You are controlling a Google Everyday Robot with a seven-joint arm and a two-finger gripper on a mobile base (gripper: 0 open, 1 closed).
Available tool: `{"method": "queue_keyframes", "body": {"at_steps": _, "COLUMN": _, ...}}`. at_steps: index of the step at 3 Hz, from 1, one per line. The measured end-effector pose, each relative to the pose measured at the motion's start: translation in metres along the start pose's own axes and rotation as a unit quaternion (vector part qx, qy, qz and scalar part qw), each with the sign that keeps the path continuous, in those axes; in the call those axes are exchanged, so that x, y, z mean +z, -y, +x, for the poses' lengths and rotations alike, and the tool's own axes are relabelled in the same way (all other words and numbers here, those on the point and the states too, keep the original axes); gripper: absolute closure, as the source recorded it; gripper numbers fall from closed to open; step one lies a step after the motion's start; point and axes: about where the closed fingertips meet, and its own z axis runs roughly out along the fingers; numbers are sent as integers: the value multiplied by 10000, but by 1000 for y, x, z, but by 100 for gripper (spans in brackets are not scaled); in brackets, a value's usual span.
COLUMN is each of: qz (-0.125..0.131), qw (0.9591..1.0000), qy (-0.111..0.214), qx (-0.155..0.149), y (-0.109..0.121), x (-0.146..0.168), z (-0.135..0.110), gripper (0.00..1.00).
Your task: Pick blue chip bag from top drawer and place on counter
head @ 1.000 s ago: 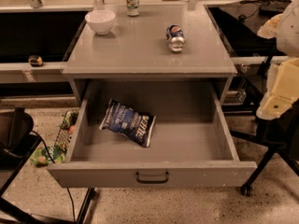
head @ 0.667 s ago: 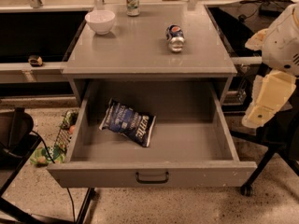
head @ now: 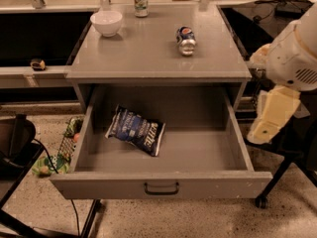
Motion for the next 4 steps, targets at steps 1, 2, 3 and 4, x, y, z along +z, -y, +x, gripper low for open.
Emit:
{"method": "queue_keyframes", "body": {"at_steps": 1, "qz": -317, "qw": 9991, "qy": 278, "qx": -14, "y": -12, "x": 53, "z": -9, "gripper": 0}}
{"method": "queue_keyframes", "body": {"at_steps": 2, "qz": -423, "qw": 9969, "qy": 664, "qx": 42, "y": -17, "x": 111, "z": -26, "gripper": 0}}
{"method": "queue_keyframes", "body": {"at_steps": 3, "qz": -408, "qw": 9928, "qy": 1095, "qx": 258, "y": -15, "x": 164, "z": -42, "gripper": 0}}
{"method": "queue_keyframes", "body": {"at_steps": 4, "qz": -181, "qw": 9922, "qy": 1203, "qx": 284, "y": -3, "x": 165, "z": -48, "gripper": 0}}
